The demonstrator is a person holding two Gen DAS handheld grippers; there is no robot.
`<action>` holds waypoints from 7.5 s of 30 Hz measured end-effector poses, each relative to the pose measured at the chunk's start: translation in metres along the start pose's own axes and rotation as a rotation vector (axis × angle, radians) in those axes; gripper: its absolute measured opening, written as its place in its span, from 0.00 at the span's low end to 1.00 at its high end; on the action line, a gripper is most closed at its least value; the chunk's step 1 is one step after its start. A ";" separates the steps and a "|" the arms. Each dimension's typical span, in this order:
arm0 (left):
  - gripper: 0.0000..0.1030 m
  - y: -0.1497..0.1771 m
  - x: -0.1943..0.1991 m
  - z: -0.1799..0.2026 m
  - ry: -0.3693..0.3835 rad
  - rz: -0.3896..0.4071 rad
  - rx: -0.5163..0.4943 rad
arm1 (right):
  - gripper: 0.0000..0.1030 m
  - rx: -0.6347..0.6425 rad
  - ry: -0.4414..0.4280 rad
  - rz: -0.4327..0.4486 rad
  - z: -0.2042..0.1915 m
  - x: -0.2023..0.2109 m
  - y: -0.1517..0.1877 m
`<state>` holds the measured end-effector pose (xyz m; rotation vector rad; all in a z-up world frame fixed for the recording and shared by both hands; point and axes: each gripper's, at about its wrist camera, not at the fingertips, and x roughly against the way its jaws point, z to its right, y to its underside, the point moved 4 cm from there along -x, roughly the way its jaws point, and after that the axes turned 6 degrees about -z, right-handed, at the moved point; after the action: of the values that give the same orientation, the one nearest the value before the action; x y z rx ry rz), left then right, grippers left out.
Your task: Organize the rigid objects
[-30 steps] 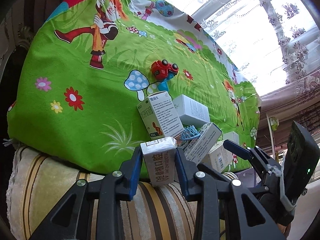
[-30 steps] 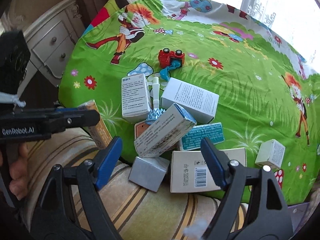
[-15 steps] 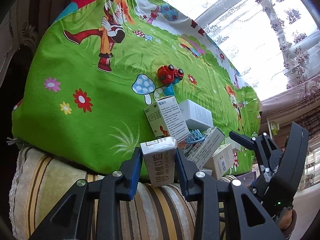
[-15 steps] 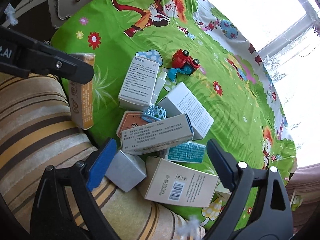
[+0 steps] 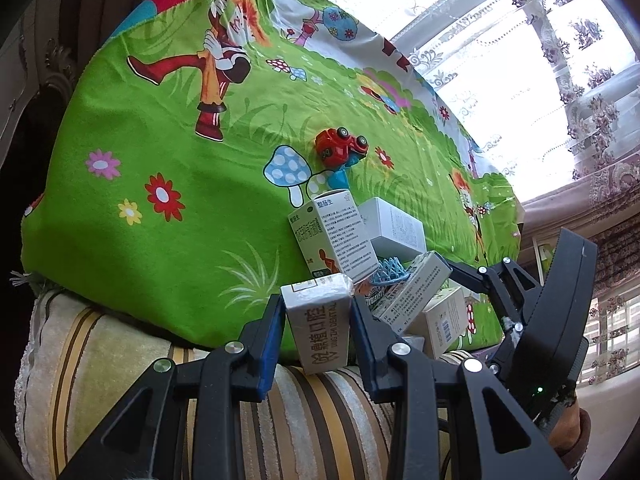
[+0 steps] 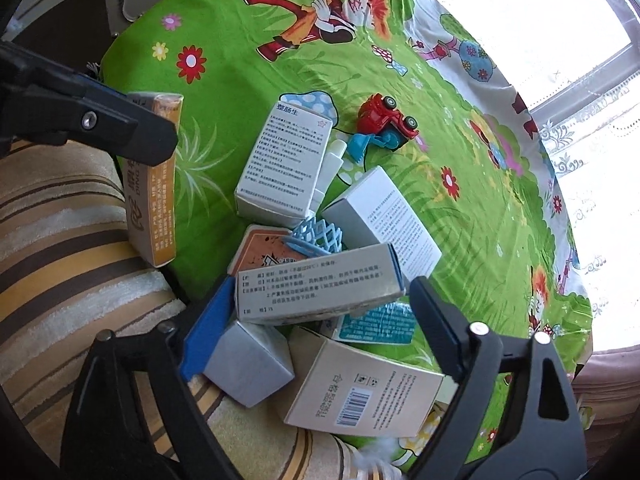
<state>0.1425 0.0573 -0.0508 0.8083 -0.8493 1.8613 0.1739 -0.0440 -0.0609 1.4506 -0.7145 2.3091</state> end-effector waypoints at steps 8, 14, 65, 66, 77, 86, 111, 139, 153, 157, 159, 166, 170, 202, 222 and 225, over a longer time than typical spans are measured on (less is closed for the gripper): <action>0.34 0.001 0.004 0.006 0.003 0.013 -0.006 | 0.79 -0.098 -0.012 0.067 0.015 0.016 0.006; 0.34 0.001 0.012 0.015 -0.002 0.038 -0.023 | 0.79 -0.219 -0.015 0.138 0.036 0.043 0.019; 0.34 0.118 -0.084 0.321 0.123 -0.216 -0.611 | 0.79 -1.059 0.118 0.118 0.181 0.113 0.393; 0.34 0.121 -0.087 0.325 0.123 -0.220 -0.618 | 0.79 -1.074 0.125 0.116 0.183 0.114 0.399; 0.34 0.138 -0.114 0.353 0.115 -0.252 -0.667 | 0.79 -1.240 0.172 0.110 0.206 0.115 0.450; 0.47 0.142 -0.129 0.357 0.111 -0.277 -0.661 | 0.86 -1.276 0.180 0.097 0.209 0.113 0.462; 0.48 0.111 -0.105 0.307 0.123 -0.235 -0.552 | 0.86 -1.159 0.116 0.122 0.196 0.121 0.400; 0.49 0.018 -0.035 0.131 -0.005 -0.074 -0.275 | 0.86 -0.912 -0.036 0.134 0.152 0.093 0.254; 0.73 -0.016 -0.021 0.064 -0.177 -0.043 -0.333 | 0.86 -0.838 -0.091 0.112 0.153 0.062 0.201; 0.81 -0.018 -0.025 0.063 -0.258 -0.067 -0.484 | 0.86 -0.816 -0.109 0.096 0.154 0.049 0.190; 0.82 -0.017 -0.030 0.065 -0.293 -0.080 -0.576 | 0.86 -0.817 -0.123 0.085 0.156 0.041 0.185; 0.84 -0.019 -0.050 0.072 -0.358 -0.118 -0.822 | 0.86 -0.810 -0.171 0.052 0.161 0.015 0.167; 0.84 -0.027 -0.061 0.069 -0.368 -0.143 -0.881 | 0.86 -0.805 -0.179 0.032 0.164 0.001 0.158; 0.71 -0.033 -0.068 0.063 -0.328 -0.207 -0.902 | 0.49 -0.815 -0.183 -0.008 0.168 -0.033 0.146; 0.71 0.008 -0.011 0.142 -0.249 -0.045 -0.918 | 0.49 -0.890 -0.144 0.146 0.163 0.058 0.188; 0.71 0.022 -0.009 0.161 -0.225 -0.040 -0.942 | 0.49 -0.906 -0.129 0.158 0.164 0.071 0.204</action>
<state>0.1552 -0.0855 0.0252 0.4125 -1.6458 1.1167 0.1598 -0.3046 0.0129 1.1084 -1.6704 1.5871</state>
